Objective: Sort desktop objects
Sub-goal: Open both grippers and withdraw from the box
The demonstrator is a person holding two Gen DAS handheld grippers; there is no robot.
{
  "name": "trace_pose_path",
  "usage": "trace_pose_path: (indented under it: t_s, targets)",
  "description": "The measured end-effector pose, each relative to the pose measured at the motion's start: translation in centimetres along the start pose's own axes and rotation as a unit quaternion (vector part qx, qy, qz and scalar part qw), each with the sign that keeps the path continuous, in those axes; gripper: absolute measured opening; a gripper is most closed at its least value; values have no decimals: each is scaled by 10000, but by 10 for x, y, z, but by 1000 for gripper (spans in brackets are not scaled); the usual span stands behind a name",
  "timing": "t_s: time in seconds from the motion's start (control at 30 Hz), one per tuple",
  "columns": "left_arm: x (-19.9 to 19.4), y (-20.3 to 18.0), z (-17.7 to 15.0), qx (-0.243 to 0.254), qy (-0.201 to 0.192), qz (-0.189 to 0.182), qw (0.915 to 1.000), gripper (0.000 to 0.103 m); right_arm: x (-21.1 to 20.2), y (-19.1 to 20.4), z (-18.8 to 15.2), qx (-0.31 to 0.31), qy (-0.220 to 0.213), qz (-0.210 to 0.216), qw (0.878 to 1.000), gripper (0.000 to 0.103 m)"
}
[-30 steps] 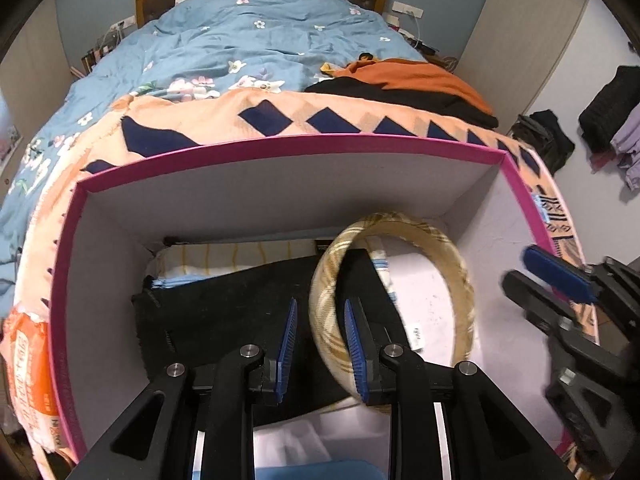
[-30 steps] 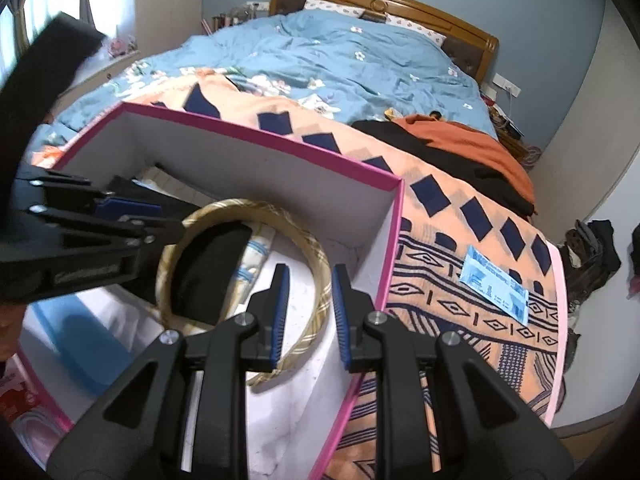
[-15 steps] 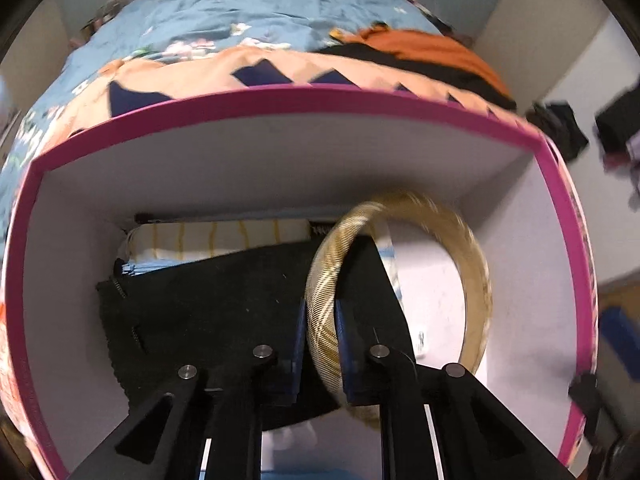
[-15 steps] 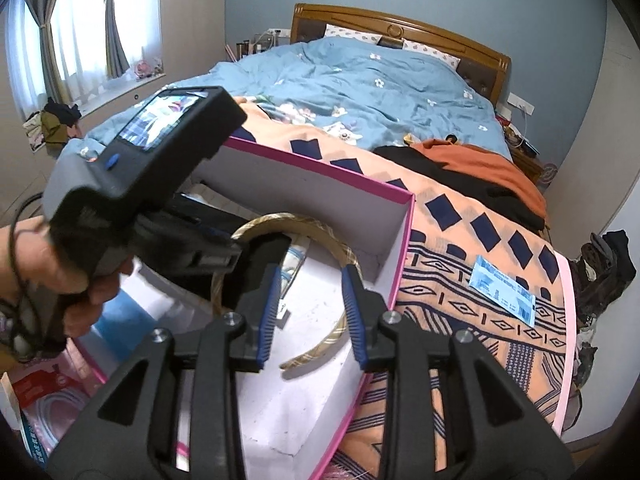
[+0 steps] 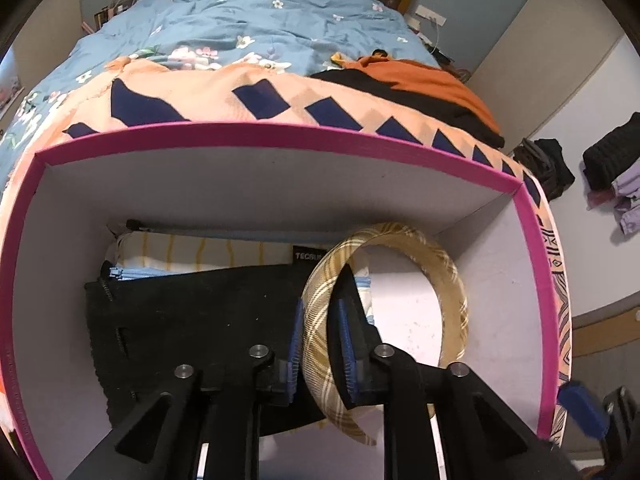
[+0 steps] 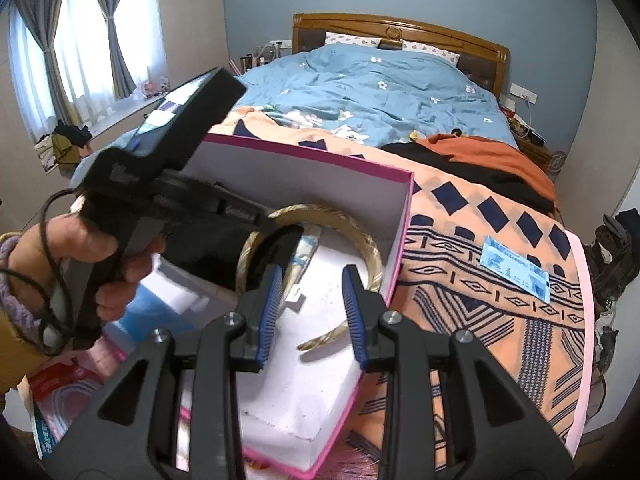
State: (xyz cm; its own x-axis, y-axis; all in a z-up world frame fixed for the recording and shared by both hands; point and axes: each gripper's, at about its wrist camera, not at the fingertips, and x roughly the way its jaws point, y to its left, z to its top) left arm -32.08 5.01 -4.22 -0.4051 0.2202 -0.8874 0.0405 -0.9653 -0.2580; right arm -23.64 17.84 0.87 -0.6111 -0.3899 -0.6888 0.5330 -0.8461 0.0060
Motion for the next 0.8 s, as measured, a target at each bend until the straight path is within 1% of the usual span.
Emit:
trace_pose_path:
  t_s: [0.1, 0.17, 0.23, 0.27, 0.3, 0.33, 0.37, 0.5, 0.53, 0.6, 0.63, 0.7, 0.73, 0.8]
  targets:
    - [-9, -4, 0, 102, -239, 77, 9996, 23, -7, 4, -6, 2, -16, 90, 10000, 34]
    - [-23, -9, -4, 287, -550, 153, 9980, 26, -16, 5, -9, 21, -81, 215, 9997, 34]
    - [-43, -16, -11, 501, -971, 342, 9934, 38, -25, 7, -13, 48, -178, 313, 9993, 34]
    - [-54, -20, -16, 602, -1226, 461, 9896, 41, -29, 7, -14, 57, -215, 371, 9991, 35]
    - [-64, -24, -20, 714, -1434, 503, 9858, 48, -34, 9, -16, 65, -266, 465, 9985, 37]
    - [-73, -27, -25, 821, -1620, 521, 9820, 52, -40, 10, -18, 64, -321, 526, 9981, 40]
    - [-84, -31, -32, 916, -1814, 580, 9774, 53, -44, 12, -21, 58, -361, 572, 9977, 44]
    - [-120, -38, -65, 1258, -2388, 610, 9610, 70, -62, 19, -32, 51, -482, 807, 9956, 46]
    - [-126, -38, -73, 1315, -2464, 600, 9583, 76, -68, 22, -37, 45, -516, 868, 9949, 48]
    - [-138, -38, -92, 1413, -2637, 624, 9522, 84, -75, 26, -43, 51, -554, 958, 9938, 53]
    - [-142, -38, -101, 1467, -2697, 644, 9495, 84, -78, 28, -47, 37, -572, 1016, 9932, 55]
    - [-148, -39, -119, 1604, -2742, 652, 9459, 84, -86, 32, -55, 6, -587, 1030, 9930, 56]
    - [-151, -39, -127, 1667, -2716, 633, 9458, 84, -89, 33, -58, -7, -592, 1015, 9931, 56]
    - [-155, -37, -142, 1753, -2606, 481, 9482, 85, -96, 35, -67, 4, -597, 1029, 9929, 56]
